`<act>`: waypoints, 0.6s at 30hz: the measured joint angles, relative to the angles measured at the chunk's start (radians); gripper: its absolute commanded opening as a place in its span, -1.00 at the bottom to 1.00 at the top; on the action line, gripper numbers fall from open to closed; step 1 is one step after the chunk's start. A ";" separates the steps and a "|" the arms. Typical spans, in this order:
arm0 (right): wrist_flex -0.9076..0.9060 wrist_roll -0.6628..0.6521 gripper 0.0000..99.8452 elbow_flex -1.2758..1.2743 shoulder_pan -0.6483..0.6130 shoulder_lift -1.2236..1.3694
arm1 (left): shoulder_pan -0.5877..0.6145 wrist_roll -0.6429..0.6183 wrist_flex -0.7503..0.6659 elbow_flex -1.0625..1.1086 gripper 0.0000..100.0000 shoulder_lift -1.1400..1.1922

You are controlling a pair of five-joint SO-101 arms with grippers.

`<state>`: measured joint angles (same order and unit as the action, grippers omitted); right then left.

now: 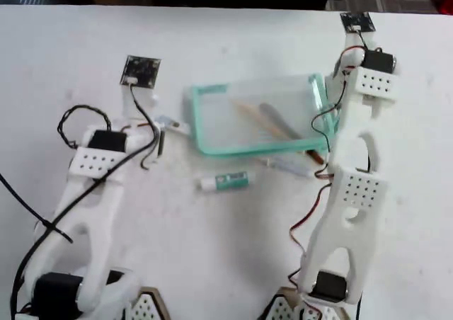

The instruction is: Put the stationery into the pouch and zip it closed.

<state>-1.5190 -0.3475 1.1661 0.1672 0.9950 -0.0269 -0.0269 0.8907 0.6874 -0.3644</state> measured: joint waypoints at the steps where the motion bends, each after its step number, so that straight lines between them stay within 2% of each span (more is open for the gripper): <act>1: 0.000 0.000 -0.63 0.040 0.000 0.037 | 0.000 0.000 0.000 0.000 -0.95 0.000; 6: 0.000 0.000 -0.63 0.170 0.000 0.164 | 0.000 0.000 0.000 0.000 -0.95 0.000; 14: 0.000 0.000 -0.64 0.199 0.000 0.245 | 0.000 0.000 0.000 0.000 -0.95 0.000; 18: 0.008 0.000 -0.82 0.201 0.000 0.258 | 0.000 0.000 0.000 0.000 -0.95 0.000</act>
<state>-1.5113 -0.3475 1.3671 0.1672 1.2528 -0.0269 -0.0269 0.8907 0.6874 -0.3644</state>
